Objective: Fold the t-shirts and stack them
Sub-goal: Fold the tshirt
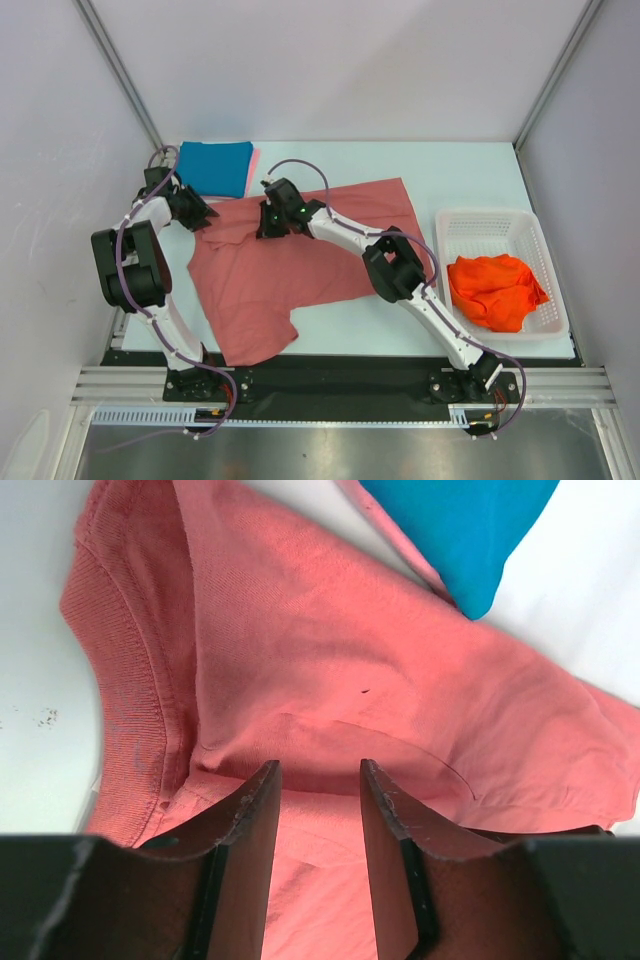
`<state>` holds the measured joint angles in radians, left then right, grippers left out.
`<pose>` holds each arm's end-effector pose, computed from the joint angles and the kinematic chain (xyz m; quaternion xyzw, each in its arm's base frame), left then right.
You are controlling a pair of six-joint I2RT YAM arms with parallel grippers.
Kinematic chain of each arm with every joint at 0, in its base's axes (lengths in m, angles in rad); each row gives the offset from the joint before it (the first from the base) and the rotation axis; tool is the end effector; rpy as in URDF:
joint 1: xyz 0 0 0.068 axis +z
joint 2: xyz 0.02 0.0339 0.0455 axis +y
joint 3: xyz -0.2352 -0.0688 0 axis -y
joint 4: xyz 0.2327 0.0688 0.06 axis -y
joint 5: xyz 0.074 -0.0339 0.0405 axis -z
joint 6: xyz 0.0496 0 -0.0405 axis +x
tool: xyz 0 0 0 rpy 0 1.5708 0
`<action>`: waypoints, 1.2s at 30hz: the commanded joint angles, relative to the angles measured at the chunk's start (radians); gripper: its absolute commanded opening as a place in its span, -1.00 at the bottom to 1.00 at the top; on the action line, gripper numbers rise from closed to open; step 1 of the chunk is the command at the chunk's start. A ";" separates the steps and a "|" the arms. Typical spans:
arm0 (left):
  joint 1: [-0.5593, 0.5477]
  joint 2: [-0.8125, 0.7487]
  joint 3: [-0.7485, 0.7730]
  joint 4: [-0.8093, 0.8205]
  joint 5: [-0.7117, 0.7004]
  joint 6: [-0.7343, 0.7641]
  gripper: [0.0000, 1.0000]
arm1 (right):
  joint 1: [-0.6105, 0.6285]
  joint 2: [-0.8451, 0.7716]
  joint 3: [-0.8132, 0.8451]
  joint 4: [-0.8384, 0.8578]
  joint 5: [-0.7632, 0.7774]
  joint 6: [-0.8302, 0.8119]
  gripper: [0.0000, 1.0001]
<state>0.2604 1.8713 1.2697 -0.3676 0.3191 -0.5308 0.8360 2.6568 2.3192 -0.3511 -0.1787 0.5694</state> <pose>0.3750 0.0838 0.1561 -0.3199 0.8883 -0.1898 0.2694 0.3705 0.4232 0.1246 -0.1575 0.8876 0.3364 0.2723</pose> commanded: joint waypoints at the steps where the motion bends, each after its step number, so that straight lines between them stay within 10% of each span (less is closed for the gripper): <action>1: 0.007 -0.031 -0.001 0.035 0.012 0.005 -0.15 | -0.006 -0.075 0.026 -0.100 -0.030 0.001 -1.00; 36: 0.005 -0.170 -0.036 -0.175 -0.173 0.032 0.10 | -0.054 -0.210 -0.139 -0.279 -0.217 -0.028 -1.00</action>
<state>0.2604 1.7828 1.2568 -0.5060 0.1856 -0.5213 0.7856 2.5259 2.1822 -0.6041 -0.3729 0.5636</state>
